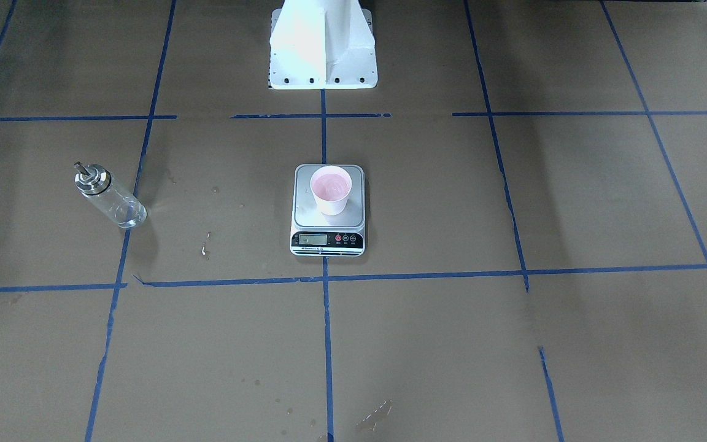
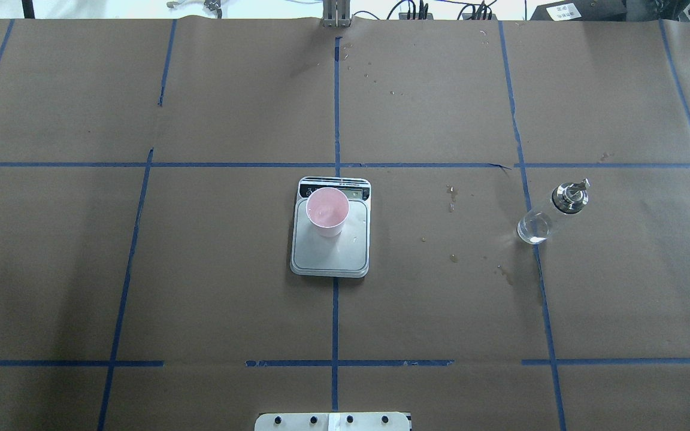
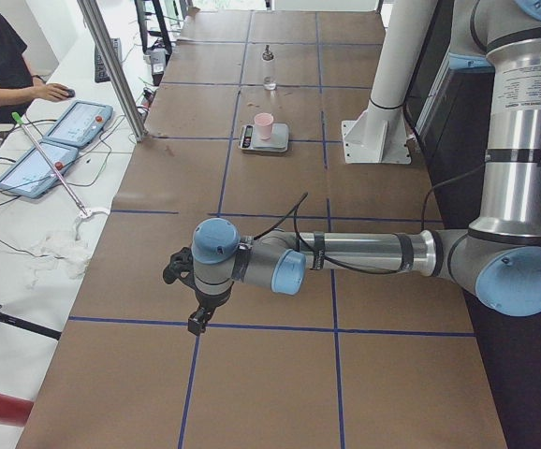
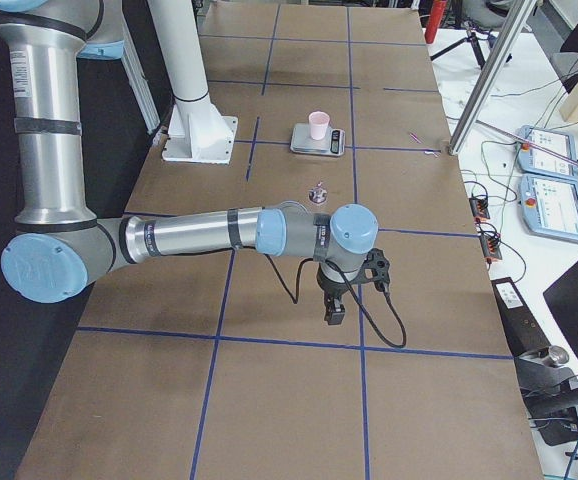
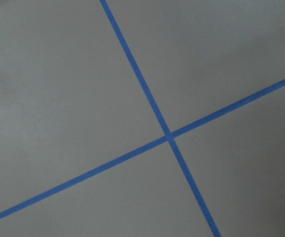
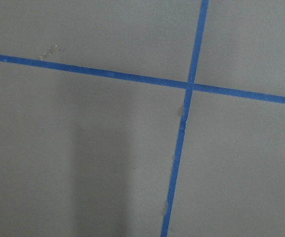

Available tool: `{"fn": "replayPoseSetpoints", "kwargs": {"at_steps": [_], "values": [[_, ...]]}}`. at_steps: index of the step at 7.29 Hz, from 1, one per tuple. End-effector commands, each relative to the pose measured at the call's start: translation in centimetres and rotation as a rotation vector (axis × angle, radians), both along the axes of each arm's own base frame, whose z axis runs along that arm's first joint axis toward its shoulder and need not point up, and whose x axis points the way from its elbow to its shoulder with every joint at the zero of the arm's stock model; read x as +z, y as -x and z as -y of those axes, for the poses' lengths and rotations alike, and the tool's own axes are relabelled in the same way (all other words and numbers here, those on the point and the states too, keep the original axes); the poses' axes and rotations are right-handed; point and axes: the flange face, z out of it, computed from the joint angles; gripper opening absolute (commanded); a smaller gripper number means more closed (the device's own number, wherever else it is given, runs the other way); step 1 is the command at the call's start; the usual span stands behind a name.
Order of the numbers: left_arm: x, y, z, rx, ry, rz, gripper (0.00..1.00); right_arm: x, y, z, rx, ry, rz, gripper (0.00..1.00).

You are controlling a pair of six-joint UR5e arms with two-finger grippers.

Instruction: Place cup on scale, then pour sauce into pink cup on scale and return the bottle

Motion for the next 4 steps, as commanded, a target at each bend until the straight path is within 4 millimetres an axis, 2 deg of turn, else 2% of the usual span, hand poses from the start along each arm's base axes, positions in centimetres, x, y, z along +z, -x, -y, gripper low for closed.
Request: {"fn": "replayPoseSetpoints", "kwargs": {"at_steps": [1,2,4], "values": [[2.3,0.0,-0.5,0.0,0.052,0.0,1.0,2.8,-0.1,0.1,0.006,-0.051,-0.009,1.0],[2.4,0.0,-0.5,0.0,0.061,-0.002,1.0,4.6,-0.1,0.5,0.021,-0.081,-0.014,1.0],[2.3,0.0,-0.5,-0.004,0.088,-0.001,1.0,5.3,0.2,1.1,0.147,-0.028,-0.069,1.0]]}}
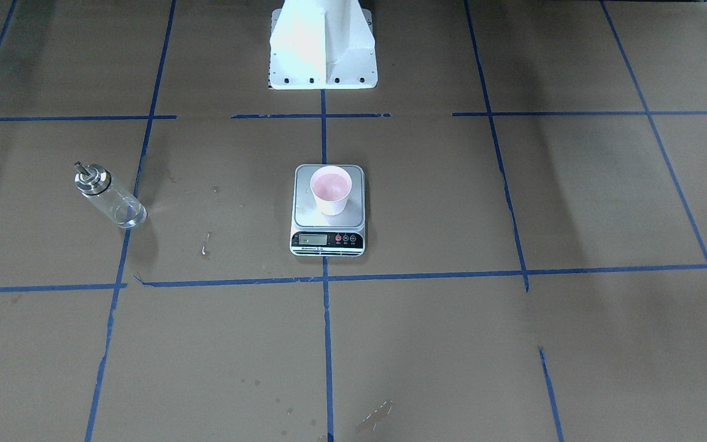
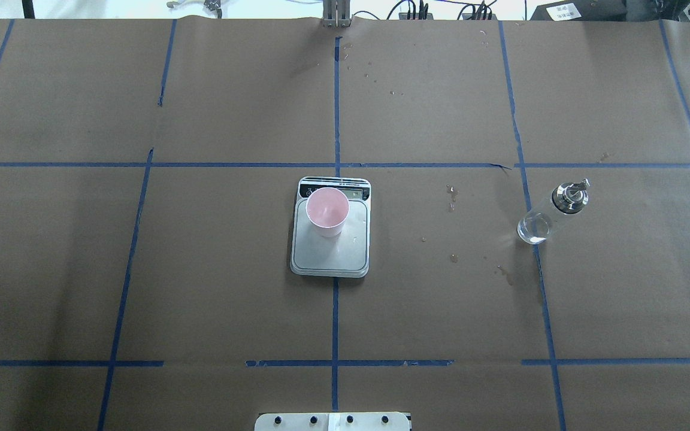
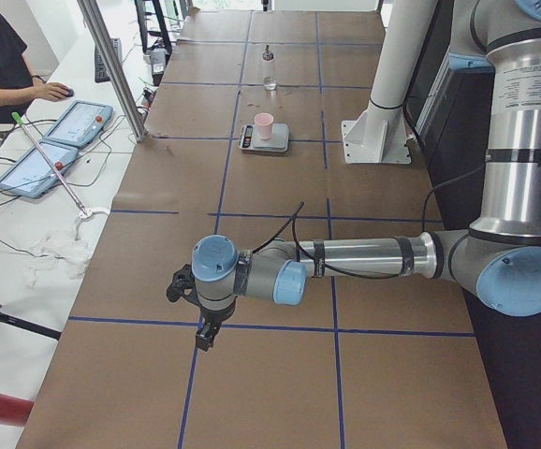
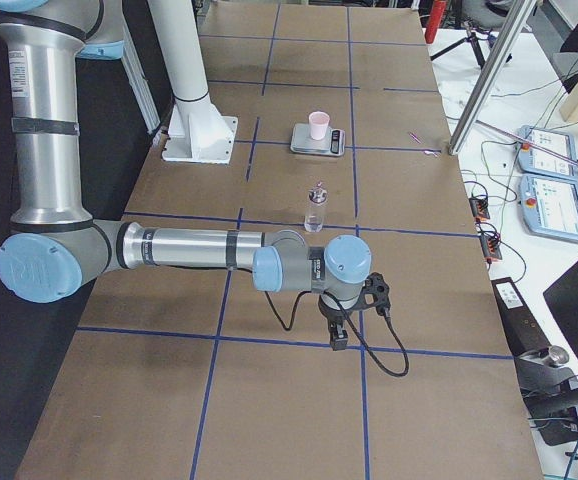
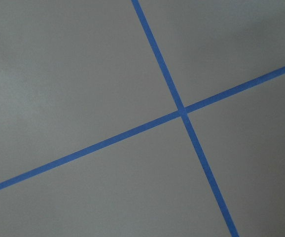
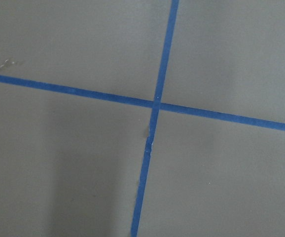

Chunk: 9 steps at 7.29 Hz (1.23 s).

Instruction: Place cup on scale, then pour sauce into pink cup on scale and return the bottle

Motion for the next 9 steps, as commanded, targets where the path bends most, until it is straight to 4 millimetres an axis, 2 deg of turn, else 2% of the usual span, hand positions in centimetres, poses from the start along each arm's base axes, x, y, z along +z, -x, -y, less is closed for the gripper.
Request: {"fn": "replayPoseSetpoints", "kwargs": {"at_steps": [1,2,3,5,6,7,8,9], "values": [[-0.2,0.0,0.1,-0.005,0.02,0.0,1.0,0.7,0.4,0.3,0.077,0.042,-0.017,1.0],[-0.8,0.1,0.5,-0.006,0.051,0.0,1.0,0.0,0.5,0.5,0.095,0.048,-0.007,1.0],[-1.6,0.1,0.4,-0.006,0.062,0.0,1.0,-2.0,0.9,0.9,0.124,0.063,0.056,1.0],[-2.0,0.1,0.3,-0.006,0.077,-0.001,1.0,-3.9,0.8,0.2,0.128,0.081,0.072,1.0],[-2.0,0.1,0.2,-0.008,0.079,-0.001,1.0,-6.7,0.8,-0.4,0.119,0.122,0.066,1.0],[-1.9,0.1,0.2,-0.006,0.08,0.0,1.0,-7.3,0.6,-1.7,0.08,0.126,0.06,1.0],[-1.8,0.1,0.2,-0.006,0.082,-0.001,1.0,-5.3,0.7,-2.8,-0.002,0.084,0.054,1.0],[-1.7,0.1,0.2,-0.007,0.081,-0.001,1.0,-4.2,0.6,-3.3,-0.007,0.097,0.05,1.0]]}}
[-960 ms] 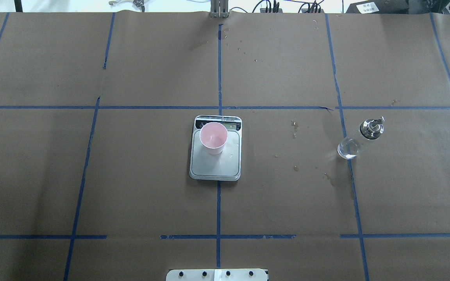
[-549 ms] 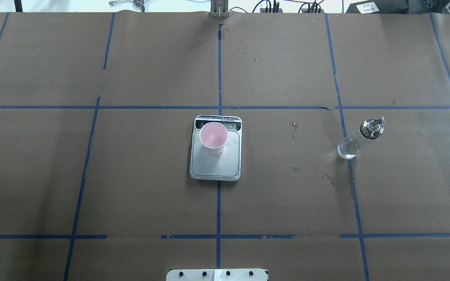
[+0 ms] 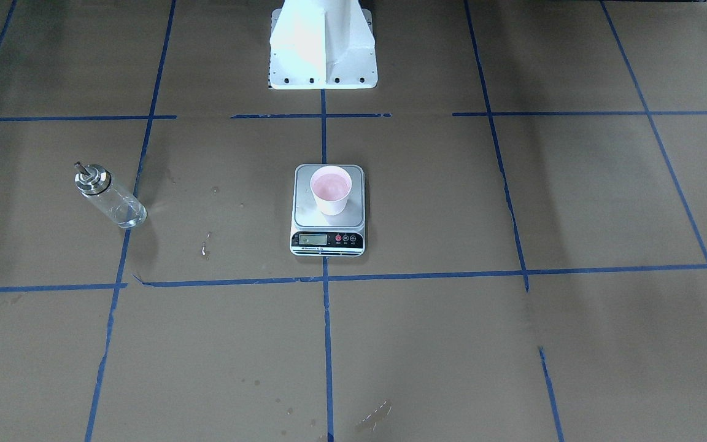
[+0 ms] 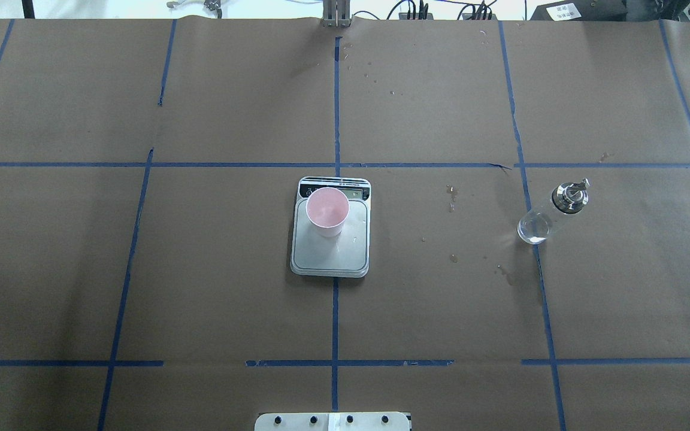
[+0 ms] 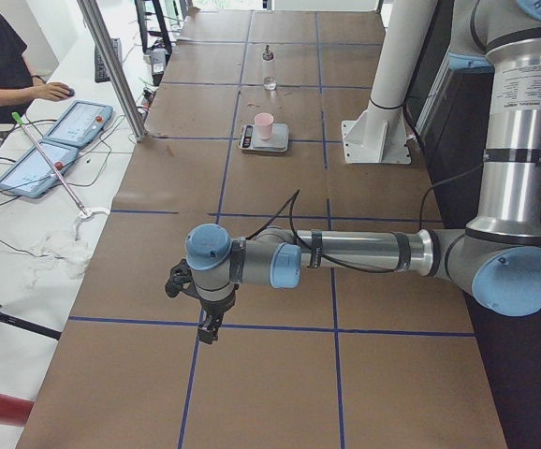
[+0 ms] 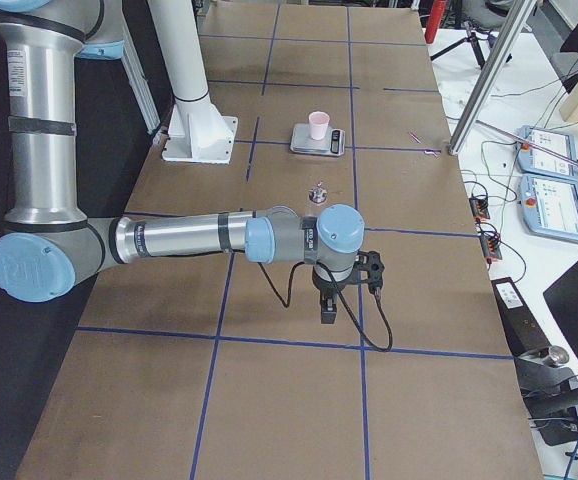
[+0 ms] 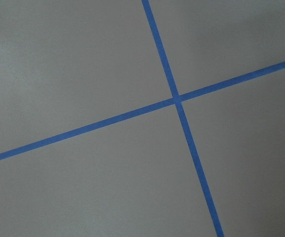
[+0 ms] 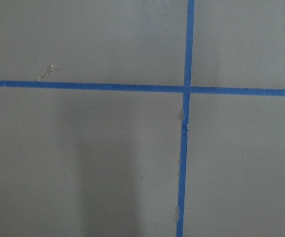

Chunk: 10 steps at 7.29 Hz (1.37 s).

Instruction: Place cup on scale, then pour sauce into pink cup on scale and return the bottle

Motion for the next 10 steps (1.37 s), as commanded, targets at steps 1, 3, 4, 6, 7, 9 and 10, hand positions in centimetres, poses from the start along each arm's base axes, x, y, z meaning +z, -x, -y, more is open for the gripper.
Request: {"fn": "replayPoseSetpoints", "kwargs": {"at_steps": [1,3,4,6,7,9,10], "values": [[0.2,0.1,-0.1,0.0,0.002,0.0,1.0,3.0,-0.1,-1.3,-0.039,0.02,-0.005,1.0],[0.1,0.0,-0.1,0.001,0.0,-0.002,1.0,4.5,-0.6,-1.1,-0.027,-0.005,-0.008,1.0],[0.0,0.0,0.0,0.001,-0.003,-0.002,1.0,4.3,-0.9,-0.9,-0.017,-0.013,-0.008,1.0],[0.0,0.0,0.0,0.0,-0.002,-0.002,1.0,4.0,-1.8,-0.8,0.005,-0.017,-0.008,1.0],[0.0,0.0,0.0,0.0,-0.002,-0.002,1.0,4.0,-2.1,-0.8,0.015,-0.014,-0.008,1.0],[-0.2,0.0,0.1,-0.001,-0.007,-0.002,1.0,3.8,-2.3,-0.7,0.063,0.023,-0.006,1.0],[-0.2,0.0,0.1,-0.002,-0.008,-0.002,1.0,3.8,-2.3,-0.7,0.063,0.023,-0.006,1.0]]}}
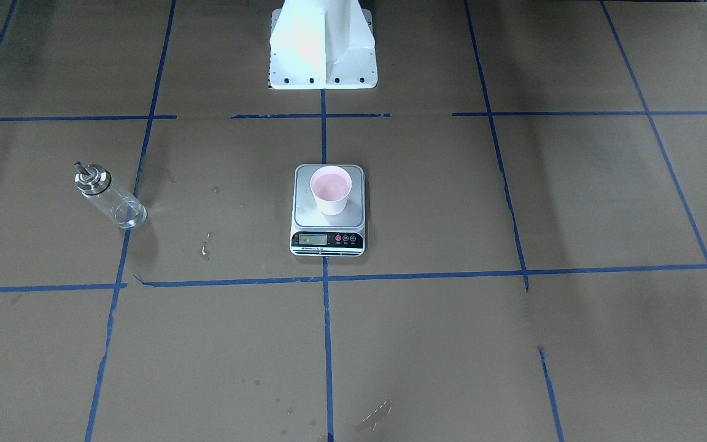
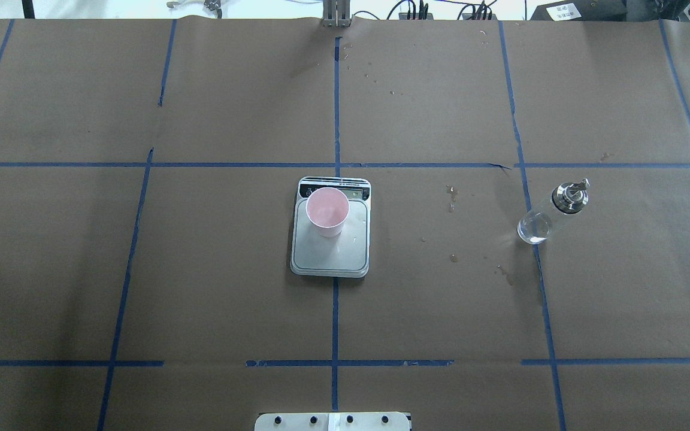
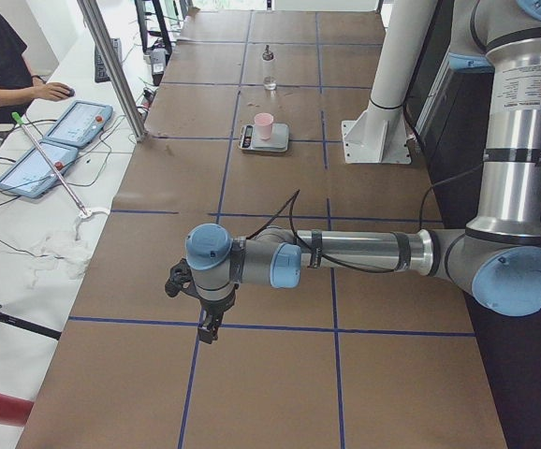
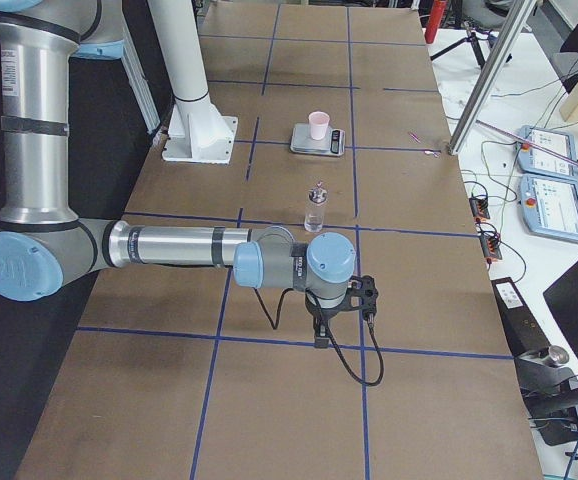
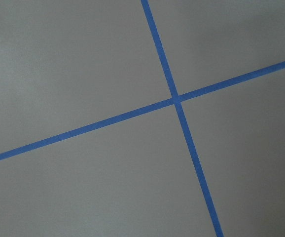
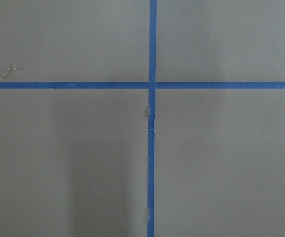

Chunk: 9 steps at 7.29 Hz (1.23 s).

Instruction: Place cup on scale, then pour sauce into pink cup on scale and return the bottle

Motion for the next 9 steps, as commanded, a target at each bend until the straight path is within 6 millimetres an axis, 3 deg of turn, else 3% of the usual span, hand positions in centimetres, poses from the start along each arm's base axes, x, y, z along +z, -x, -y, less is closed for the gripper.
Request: {"fn": "replayPoseSetpoints", "kwargs": {"at_steps": [1,9], "values": [[-0.1,0.01,0.08,-0.001,-0.006,0.001,1.0,-0.12,-0.11,0.1,0.01,0.004,0.0,1.0],[0.44,0.08,-0.73,-0.002,0.005,0.0,1.0,-0.8,-0.03,0.39,0.009,-0.021,0.002,1.0]]}}
